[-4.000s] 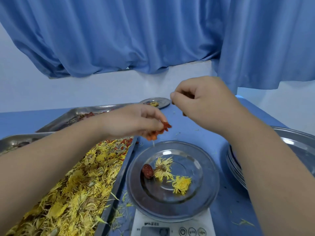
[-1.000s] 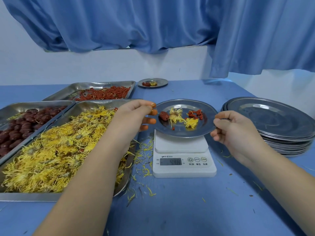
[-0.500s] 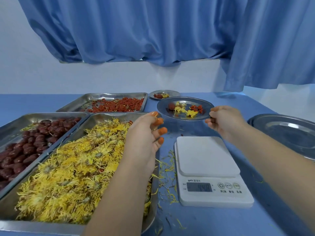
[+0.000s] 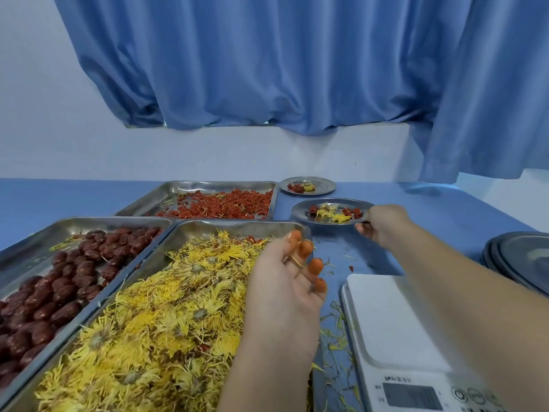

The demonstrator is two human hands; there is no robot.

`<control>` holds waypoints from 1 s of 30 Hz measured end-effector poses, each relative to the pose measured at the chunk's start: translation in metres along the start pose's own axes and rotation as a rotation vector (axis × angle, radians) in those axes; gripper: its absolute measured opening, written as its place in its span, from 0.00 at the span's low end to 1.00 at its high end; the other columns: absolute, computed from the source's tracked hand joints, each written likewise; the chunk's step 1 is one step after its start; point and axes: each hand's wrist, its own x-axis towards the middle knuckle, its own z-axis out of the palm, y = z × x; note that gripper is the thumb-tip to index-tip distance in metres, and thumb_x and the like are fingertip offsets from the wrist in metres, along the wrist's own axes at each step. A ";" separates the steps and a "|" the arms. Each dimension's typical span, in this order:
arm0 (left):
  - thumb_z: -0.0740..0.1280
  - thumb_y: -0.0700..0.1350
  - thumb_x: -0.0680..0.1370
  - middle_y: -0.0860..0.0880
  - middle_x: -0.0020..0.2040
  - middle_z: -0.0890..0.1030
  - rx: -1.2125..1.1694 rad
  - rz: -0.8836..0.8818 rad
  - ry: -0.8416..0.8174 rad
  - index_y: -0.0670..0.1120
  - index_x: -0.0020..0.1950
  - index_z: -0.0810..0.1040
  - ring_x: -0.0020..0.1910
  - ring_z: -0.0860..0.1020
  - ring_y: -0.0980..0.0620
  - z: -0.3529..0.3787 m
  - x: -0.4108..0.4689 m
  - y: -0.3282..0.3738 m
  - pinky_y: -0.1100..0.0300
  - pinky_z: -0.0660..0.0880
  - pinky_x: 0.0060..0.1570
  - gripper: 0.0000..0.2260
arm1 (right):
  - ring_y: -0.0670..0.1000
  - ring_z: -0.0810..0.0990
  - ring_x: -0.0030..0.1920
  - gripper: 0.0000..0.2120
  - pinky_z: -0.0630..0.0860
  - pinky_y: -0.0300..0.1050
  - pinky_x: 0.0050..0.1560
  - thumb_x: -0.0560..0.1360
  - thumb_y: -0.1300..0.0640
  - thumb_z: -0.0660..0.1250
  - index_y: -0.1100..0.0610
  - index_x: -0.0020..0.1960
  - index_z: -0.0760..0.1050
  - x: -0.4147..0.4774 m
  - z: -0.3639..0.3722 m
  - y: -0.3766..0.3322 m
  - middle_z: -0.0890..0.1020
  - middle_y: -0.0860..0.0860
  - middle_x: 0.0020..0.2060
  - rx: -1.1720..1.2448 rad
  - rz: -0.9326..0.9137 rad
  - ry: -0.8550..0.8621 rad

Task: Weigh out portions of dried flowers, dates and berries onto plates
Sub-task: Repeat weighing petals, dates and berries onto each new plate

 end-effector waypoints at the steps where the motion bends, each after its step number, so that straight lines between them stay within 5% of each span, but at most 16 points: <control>1: 0.64 0.44 0.77 0.50 0.34 0.79 -0.008 -0.006 -0.001 0.48 0.44 0.80 0.27 0.75 0.54 0.000 0.000 0.000 0.58 0.67 0.35 0.06 | 0.52 0.73 0.21 0.07 0.70 0.36 0.16 0.75 0.73 0.57 0.64 0.46 0.72 0.000 0.005 -0.002 0.76 0.60 0.39 -0.010 0.005 0.004; 6: 0.63 0.45 0.77 0.50 0.33 0.79 -0.028 -0.015 -0.019 0.48 0.46 0.79 0.27 0.74 0.53 0.001 0.000 0.002 0.58 0.65 0.35 0.06 | 0.52 0.72 0.15 0.09 0.69 0.36 0.15 0.75 0.72 0.59 0.64 0.38 0.70 0.002 0.024 -0.007 0.76 0.60 0.36 -0.026 0.059 0.014; 10: 0.63 0.45 0.77 0.49 0.33 0.78 -0.049 -0.032 -0.014 0.48 0.44 0.78 0.27 0.73 0.53 0.001 0.002 0.003 0.58 0.64 0.35 0.06 | 0.54 0.73 0.26 0.09 0.71 0.39 0.19 0.76 0.72 0.59 0.66 0.51 0.76 0.008 0.037 -0.007 0.78 0.62 0.43 -0.074 0.075 -0.031; 15: 0.63 0.45 0.77 0.49 0.33 0.79 -0.082 -0.067 0.002 0.47 0.42 0.79 0.27 0.73 0.52 0.003 0.003 0.007 0.58 0.64 0.34 0.07 | 0.50 0.74 0.29 0.14 0.71 0.35 0.20 0.77 0.71 0.59 0.67 0.62 0.73 0.011 0.049 0.000 0.78 0.60 0.39 -0.154 0.089 -0.124; 18: 0.63 0.46 0.76 0.49 0.32 0.79 -0.097 -0.073 0.002 0.46 0.41 0.79 0.27 0.73 0.52 0.003 0.004 0.008 0.59 0.63 0.33 0.08 | 0.53 0.79 0.40 0.11 0.79 0.39 0.31 0.76 0.74 0.59 0.66 0.56 0.72 0.006 0.056 0.002 0.76 0.60 0.52 -0.133 0.085 -0.200; 20: 0.62 0.46 0.76 0.49 0.31 0.78 -0.102 -0.080 -0.002 0.46 0.40 0.79 0.26 0.73 0.52 0.003 0.004 0.009 0.59 0.63 0.33 0.09 | 0.56 0.79 0.54 0.14 0.79 0.43 0.49 0.77 0.74 0.58 0.67 0.61 0.70 0.000 0.059 0.002 0.74 0.60 0.60 -0.129 0.109 -0.290; 22: 0.62 0.46 0.76 0.50 0.31 0.78 -0.103 -0.085 -0.007 0.46 0.39 0.79 0.26 0.72 0.53 0.004 0.004 0.009 0.59 0.62 0.33 0.10 | 0.58 0.76 0.61 0.18 0.76 0.46 0.56 0.78 0.72 0.57 0.67 0.67 0.66 -0.004 0.057 0.001 0.73 0.62 0.64 -0.105 0.141 -0.360; 27: 0.61 0.47 0.78 0.50 0.32 0.79 -0.049 -0.072 -0.041 0.47 0.41 0.79 0.27 0.74 0.53 0.002 0.003 0.007 0.60 0.64 0.33 0.10 | 0.57 0.82 0.47 0.05 0.81 0.46 0.44 0.78 0.68 0.61 0.67 0.52 0.73 -0.033 0.034 -0.014 0.79 0.63 0.54 -0.119 0.100 -0.474; 30: 0.61 0.47 0.78 0.50 0.33 0.80 0.077 -0.061 -0.070 0.47 0.45 0.79 0.29 0.75 0.52 0.002 0.002 0.004 0.61 0.66 0.32 0.08 | 0.55 0.84 0.42 0.08 0.81 0.47 0.41 0.77 0.64 0.63 0.66 0.56 0.74 -0.057 0.005 -0.022 0.82 0.61 0.51 -0.177 0.005 -0.484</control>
